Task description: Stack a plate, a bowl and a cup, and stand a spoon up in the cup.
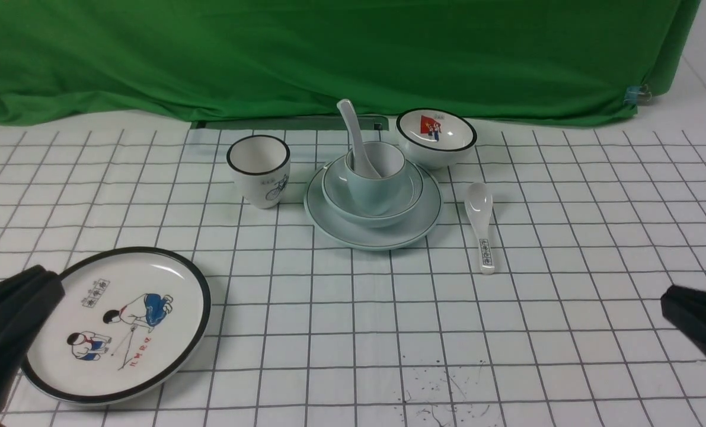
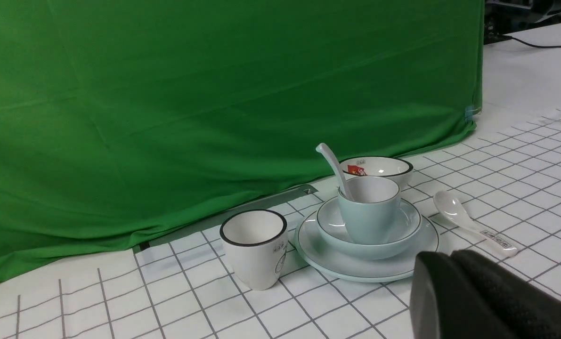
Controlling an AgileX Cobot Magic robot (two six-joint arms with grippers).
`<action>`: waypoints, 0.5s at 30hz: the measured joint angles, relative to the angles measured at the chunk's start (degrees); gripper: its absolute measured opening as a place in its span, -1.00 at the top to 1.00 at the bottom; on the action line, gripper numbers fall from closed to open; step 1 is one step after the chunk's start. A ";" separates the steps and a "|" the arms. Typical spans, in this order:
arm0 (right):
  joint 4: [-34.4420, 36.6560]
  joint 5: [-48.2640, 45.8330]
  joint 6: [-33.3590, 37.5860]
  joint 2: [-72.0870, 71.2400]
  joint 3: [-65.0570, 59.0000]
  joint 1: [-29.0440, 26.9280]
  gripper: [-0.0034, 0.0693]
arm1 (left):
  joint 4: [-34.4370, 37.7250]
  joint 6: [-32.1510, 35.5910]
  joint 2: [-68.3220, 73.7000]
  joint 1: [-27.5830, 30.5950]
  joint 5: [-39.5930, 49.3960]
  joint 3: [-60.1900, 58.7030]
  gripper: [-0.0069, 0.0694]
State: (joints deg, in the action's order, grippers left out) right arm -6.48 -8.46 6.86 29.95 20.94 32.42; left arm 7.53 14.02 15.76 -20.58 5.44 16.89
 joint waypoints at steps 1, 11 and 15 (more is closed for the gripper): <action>0.00 3.17 -0.14 -1.30 -2.43 0.00 0.86 | 0.00 0.00 0.00 0.00 0.00 -0.08 0.91; -0.05 21.15 -0.66 -5.15 -20.89 0.00 0.78 | -0.02 0.00 0.00 0.00 -0.05 -0.15 0.91; -0.05 15.18 -0.78 -5.20 -21.22 0.00 0.77 | -0.02 0.00 0.00 0.00 -0.05 -0.15 0.91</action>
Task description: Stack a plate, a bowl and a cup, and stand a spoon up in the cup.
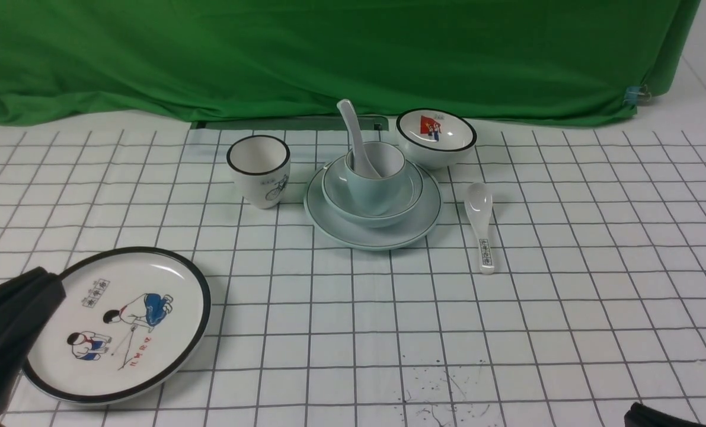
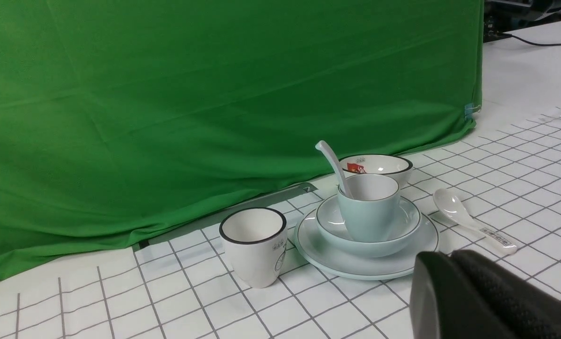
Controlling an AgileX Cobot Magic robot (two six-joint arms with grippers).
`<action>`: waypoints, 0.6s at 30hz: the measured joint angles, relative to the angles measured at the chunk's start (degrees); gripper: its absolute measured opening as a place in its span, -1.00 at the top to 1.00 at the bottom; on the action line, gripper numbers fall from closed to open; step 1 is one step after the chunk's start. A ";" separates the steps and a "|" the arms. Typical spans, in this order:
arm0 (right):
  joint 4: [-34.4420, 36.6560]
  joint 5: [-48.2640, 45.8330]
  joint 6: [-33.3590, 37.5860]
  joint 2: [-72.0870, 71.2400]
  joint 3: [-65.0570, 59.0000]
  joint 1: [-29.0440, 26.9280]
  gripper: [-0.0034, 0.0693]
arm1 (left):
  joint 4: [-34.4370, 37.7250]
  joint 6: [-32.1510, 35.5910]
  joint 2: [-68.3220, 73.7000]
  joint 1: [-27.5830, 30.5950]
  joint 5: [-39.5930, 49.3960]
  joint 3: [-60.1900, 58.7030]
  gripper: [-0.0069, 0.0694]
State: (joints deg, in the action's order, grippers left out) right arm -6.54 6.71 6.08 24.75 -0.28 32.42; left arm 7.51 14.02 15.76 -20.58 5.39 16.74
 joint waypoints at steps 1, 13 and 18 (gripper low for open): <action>0.00 -1.83 0.00 -0.05 -0.14 0.00 0.77 | 0.00 0.00 0.00 0.00 0.00 0.00 0.91; 3.90 -12.82 -0.26 -24.12 -0.19 -18.41 0.77 | -0.43 0.00 0.00 0.00 -0.29 -0.05 0.90; 9.81 -14.18 -0.86 -24.75 -0.19 -32.09 0.88 | -0.99 0.00 0.00 0.00 -0.18 -0.05 0.90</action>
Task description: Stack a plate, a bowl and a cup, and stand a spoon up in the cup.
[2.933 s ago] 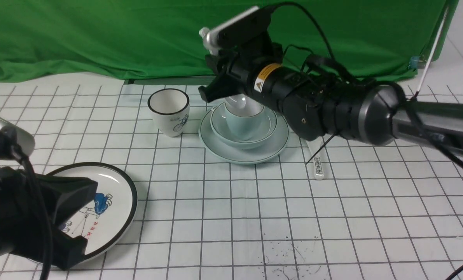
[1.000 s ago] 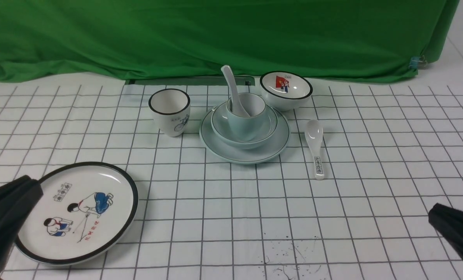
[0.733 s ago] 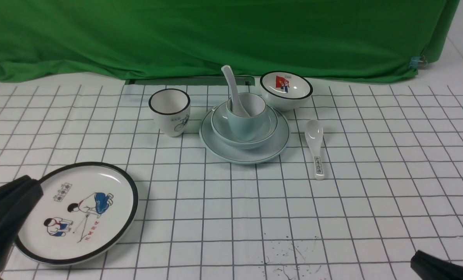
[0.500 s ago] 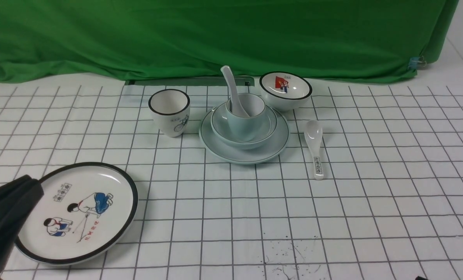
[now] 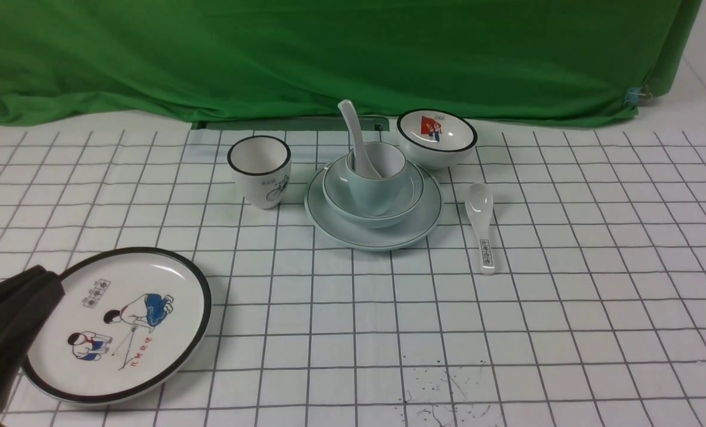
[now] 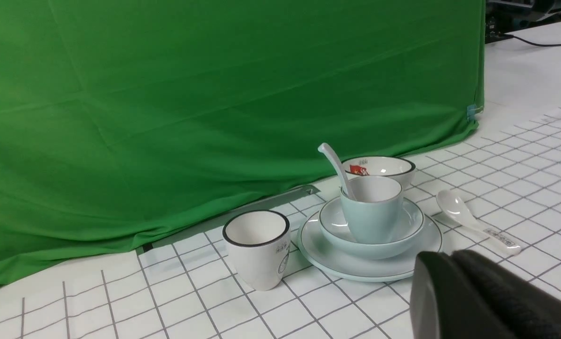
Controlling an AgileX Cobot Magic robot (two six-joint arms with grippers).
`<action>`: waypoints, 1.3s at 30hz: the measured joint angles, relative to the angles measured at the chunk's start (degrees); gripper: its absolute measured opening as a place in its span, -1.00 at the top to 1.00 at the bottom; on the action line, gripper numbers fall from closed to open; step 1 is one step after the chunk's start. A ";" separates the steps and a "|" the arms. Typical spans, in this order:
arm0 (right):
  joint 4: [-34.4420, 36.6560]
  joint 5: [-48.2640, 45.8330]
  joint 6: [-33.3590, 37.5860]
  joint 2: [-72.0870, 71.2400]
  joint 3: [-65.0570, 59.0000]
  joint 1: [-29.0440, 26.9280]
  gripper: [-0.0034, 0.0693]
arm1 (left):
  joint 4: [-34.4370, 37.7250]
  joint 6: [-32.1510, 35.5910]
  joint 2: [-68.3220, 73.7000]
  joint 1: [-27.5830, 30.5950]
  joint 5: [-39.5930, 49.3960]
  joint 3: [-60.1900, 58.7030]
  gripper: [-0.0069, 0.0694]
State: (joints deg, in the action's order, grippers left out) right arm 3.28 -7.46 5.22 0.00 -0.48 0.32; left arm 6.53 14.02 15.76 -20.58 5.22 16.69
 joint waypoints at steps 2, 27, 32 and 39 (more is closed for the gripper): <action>0.64 -2.06 -0.54 -0.02 0.00 -2.59 0.88 | -0.28 0.00 0.00 0.00 0.00 0.00 0.90; 0.83 -5.52 -0.97 -0.03 0.00 3.48 0.80 | -0.88 0.00 0.00 0.00 0.00 0.00 0.90; 0.88 -5.52 -0.97 -0.03 0.00 3.48 0.76 | -0.88 0.00 -1.46 0.08 -1.69 -1.61 0.90; 0.88 -5.52 -0.97 -0.03 0.00 3.48 0.68 | -0.88 -0.04 -11.82 11.55 -4.57 -11.66 0.90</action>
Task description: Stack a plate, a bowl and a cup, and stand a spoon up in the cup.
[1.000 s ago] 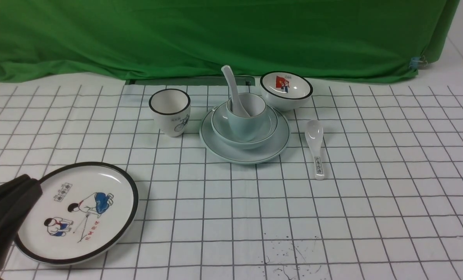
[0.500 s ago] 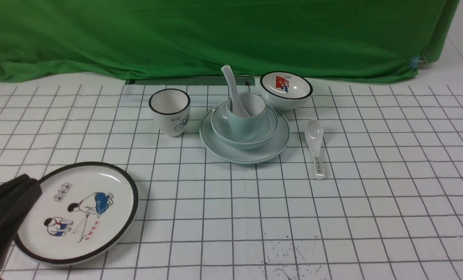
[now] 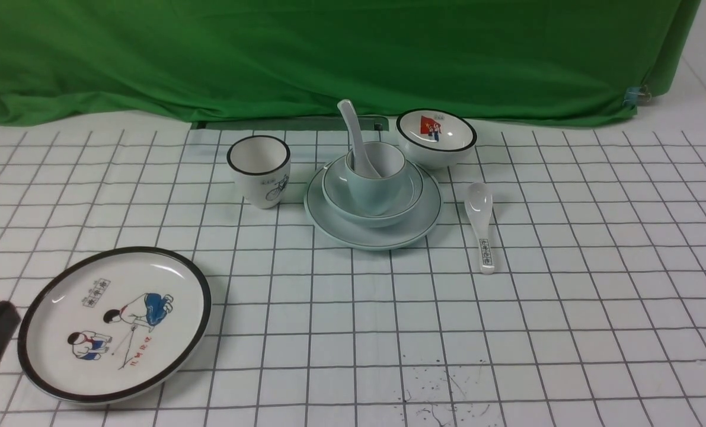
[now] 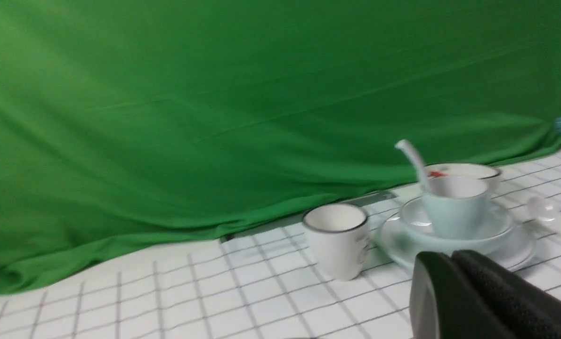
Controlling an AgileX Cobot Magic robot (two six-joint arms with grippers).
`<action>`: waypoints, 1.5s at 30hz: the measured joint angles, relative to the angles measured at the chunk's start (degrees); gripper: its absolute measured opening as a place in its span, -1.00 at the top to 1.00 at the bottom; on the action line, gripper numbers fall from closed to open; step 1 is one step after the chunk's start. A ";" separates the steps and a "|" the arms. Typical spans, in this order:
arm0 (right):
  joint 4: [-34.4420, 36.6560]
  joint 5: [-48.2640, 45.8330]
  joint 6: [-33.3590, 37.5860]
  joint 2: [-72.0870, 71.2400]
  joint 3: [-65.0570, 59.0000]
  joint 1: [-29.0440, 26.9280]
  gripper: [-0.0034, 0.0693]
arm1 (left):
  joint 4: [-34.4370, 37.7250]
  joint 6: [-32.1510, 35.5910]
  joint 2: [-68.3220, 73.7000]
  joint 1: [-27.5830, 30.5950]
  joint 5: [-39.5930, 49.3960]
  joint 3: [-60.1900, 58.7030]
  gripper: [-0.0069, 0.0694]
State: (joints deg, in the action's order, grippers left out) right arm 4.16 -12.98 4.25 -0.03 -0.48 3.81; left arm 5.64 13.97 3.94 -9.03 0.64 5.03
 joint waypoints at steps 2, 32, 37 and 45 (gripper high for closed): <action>0.00 0.00 0.00 0.00 0.00 0.00 0.66 | 0.33 -0.69 -2.27 2.75 -0.31 -3.20 0.90; 0.02 0.02 0.00 0.00 0.00 0.00 0.44 | 1.86 -6.23 -3.81 5.51 13.55 -5.44 0.90; 0.02 0.02 0.00 0.00 0.00 0.00 0.38 | 1.86 -6.23 -3.81 5.51 13.55 -5.44 0.90; 0.02 0.02 0.00 0.00 0.00 0.00 0.32 | 1.86 -6.23 -3.81 5.51 13.55 -5.44 0.90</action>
State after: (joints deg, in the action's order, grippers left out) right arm 4.18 -12.96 4.25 -0.03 -0.48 3.81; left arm 7.51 7.74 0.13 -3.52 14.19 -0.41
